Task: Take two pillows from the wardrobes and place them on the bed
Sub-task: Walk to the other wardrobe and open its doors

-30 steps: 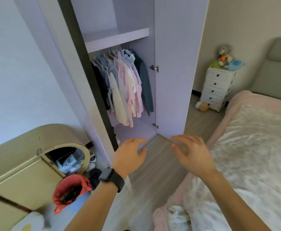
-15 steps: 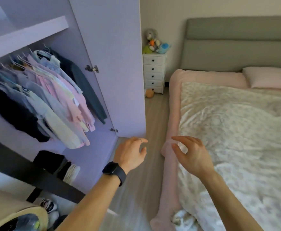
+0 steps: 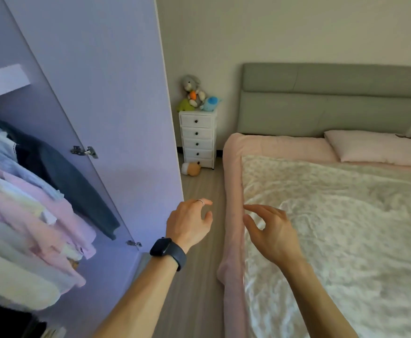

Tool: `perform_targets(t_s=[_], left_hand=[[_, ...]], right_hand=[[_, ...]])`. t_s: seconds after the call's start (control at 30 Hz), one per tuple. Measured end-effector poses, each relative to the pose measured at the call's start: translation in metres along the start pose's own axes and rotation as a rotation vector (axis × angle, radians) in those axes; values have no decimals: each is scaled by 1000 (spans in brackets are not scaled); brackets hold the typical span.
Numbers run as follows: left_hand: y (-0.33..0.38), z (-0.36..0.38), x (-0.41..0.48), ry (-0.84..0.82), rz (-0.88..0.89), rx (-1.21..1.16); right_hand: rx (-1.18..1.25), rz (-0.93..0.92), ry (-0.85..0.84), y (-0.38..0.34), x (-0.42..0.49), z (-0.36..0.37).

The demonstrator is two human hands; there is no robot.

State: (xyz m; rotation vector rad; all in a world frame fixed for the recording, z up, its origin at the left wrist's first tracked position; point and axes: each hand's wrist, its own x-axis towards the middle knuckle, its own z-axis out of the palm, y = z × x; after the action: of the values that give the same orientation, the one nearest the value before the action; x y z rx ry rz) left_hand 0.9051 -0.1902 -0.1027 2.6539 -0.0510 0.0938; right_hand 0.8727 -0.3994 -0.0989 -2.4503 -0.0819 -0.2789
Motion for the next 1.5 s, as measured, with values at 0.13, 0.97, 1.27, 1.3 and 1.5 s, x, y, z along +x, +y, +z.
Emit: perform_targets(t_s=[0.13,0.97,1.27,1.3,1.5], left_hand=[[17,-19,85,36,45,-1],[52,-81,553,253,208,121],[23,-91,683,350,-10,124],[17,-101,693,389,-40,129],[-29,-166,729,613,-151,173]], right_hand=[[-24,-7,23,9,82,-10],[-62,-36,144,4,545,3],[-19,-179,25,13,695,45],[-16,-215,10,7,713,50],[85,-444,-42,-54,804,82]])
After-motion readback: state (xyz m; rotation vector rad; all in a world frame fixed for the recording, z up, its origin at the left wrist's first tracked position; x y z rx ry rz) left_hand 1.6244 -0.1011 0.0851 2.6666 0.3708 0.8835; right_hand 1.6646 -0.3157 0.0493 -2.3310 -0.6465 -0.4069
